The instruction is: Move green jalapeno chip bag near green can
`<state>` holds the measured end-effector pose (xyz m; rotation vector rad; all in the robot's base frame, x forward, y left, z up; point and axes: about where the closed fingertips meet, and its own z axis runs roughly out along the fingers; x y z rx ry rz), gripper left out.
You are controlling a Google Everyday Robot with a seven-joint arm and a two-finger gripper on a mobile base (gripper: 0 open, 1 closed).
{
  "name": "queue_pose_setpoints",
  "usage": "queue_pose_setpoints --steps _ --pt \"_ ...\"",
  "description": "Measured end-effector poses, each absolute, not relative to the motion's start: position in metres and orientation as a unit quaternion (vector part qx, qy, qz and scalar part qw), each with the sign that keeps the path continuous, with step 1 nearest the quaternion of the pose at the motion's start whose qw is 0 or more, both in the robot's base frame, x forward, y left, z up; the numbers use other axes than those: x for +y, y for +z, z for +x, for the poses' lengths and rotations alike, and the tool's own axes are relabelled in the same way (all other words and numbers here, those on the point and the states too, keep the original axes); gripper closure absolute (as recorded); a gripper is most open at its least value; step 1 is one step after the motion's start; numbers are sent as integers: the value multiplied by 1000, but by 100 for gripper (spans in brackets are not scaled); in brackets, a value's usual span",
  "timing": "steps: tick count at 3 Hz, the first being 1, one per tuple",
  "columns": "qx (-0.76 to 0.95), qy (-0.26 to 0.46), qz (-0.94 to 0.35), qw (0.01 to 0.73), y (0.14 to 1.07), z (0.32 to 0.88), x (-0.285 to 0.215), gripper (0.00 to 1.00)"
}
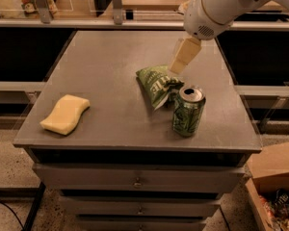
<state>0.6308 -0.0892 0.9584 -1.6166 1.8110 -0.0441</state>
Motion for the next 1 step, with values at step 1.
queue_pose_setpoints --steps 1 --pt "701 -16 -621 350 959 631 -89 0"
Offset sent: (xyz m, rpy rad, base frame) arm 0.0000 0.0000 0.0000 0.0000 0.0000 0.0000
